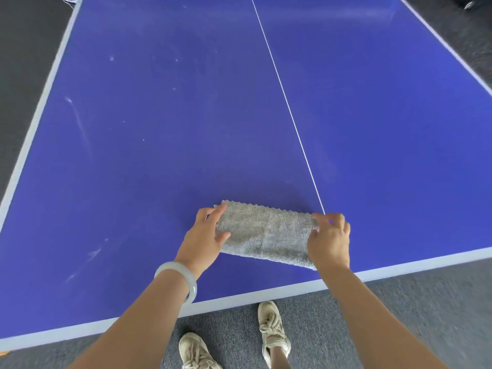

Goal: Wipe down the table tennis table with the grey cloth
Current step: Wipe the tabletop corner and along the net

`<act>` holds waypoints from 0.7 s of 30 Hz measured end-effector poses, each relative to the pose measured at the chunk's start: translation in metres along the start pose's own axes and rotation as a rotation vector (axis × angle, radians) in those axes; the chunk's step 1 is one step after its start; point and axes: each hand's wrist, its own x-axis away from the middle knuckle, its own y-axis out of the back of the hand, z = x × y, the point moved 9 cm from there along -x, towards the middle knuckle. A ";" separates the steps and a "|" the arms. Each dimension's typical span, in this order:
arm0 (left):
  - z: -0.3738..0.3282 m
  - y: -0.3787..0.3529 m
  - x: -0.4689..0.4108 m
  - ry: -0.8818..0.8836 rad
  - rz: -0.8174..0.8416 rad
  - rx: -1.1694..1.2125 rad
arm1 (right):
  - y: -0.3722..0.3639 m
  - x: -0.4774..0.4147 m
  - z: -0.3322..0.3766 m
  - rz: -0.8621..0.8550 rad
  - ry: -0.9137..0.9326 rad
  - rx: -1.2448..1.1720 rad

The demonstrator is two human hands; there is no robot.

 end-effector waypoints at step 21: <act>0.109 0.007 0.006 0.172 0.092 -0.522 | -0.138 0.096 0.136 0.159 0.547 0.306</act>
